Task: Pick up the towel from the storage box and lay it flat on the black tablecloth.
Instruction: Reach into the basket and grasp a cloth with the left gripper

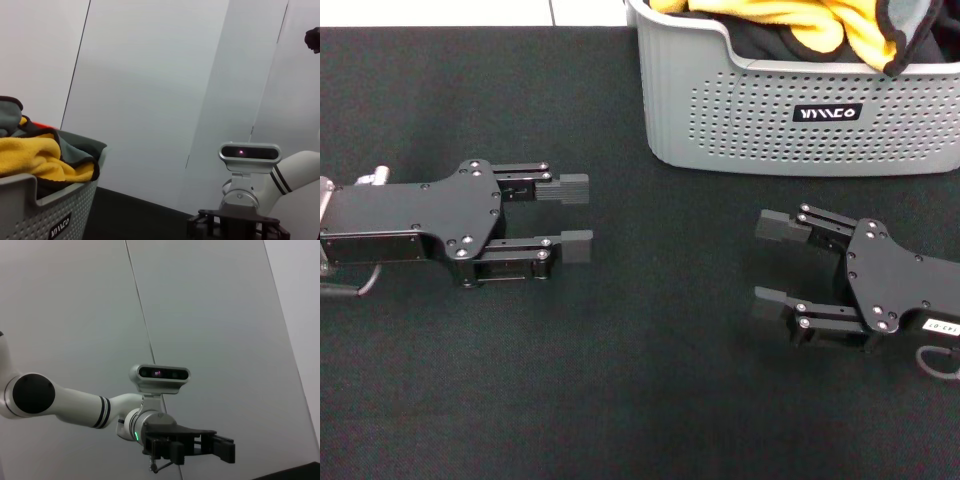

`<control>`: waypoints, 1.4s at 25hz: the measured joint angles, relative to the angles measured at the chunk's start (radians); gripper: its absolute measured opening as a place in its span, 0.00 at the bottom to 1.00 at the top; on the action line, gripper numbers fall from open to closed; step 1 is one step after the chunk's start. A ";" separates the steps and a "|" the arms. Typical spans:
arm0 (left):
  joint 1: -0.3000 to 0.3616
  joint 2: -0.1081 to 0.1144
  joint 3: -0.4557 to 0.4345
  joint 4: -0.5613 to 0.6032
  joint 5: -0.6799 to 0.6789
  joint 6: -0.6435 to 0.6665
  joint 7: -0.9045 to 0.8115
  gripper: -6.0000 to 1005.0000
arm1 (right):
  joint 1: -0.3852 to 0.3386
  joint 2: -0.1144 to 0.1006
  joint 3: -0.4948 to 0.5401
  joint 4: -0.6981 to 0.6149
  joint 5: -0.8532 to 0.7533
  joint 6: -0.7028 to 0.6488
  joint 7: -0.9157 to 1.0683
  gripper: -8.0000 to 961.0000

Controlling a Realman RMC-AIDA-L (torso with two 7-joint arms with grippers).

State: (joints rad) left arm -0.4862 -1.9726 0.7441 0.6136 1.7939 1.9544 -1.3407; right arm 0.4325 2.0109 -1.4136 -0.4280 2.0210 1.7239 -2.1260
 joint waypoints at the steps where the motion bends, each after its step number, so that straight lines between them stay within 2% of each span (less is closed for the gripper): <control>1: 0.000 0.000 0.000 0.000 0.000 0.000 0.000 0.64 | 0.000 0.000 0.000 -0.001 0.000 0.000 0.000 0.84; 15: -0.004 0.000 -0.004 0.001 -0.020 -0.002 -0.001 0.59 | -0.002 0.000 0.006 0.007 0.000 -0.010 -0.013 0.84; 17: -0.005 -0.001 -0.007 0.004 -0.081 -0.002 -0.015 0.59 | -0.002 -0.001 0.007 0.012 -0.001 -0.018 -0.017 0.84; 21: -0.023 -0.001 -0.007 0.061 -0.304 -0.008 -0.073 0.57 | 0.000 -0.006 0.002 0.035 -0.006 -0.030 -0.038 0.84; 24: -0.086 -0.006 -0.001 0.159 -0.368 -0.062 -0.142 0.56 | 0.005 -0.007 0.001 0.064 -0.006 -0.046 -0.049 0.84; 26: -0.139 -0.017 0.011 0.229 -0.342 -0.134 -0.207 0.56 | 0.004 -0.007 0.000 0.075 -0.006 -0.050 -0.051 0.84; 29: -0.227 -0.050 0.054 0.328 -0.221 -0.290 -0.282 0.54 | -0.006 0.000 0.000 0.084 -0.015 -0.054 -0.058 0.84; 32: -0.299 -0.092 0.127 0.407 -0.040 -0.468 -0.344 0.53 | -0.015 0.005 0.000 0.106 -0.016 -0.053 -0.083 0.84; 35: -0.353 -0.112 0.209 0.434 0.124 -0.594 -0.388 0.53 | -0.033 0.010 0.000 0.117 -0.016 -0.046 -0.101 0.84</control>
State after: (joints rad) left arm -0.8394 -2.0848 0.9531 1.0477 1.9174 1.3602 -1.7282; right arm 0.3990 2.0211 -1.4137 -0.3106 2.0047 1.6775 -2.2268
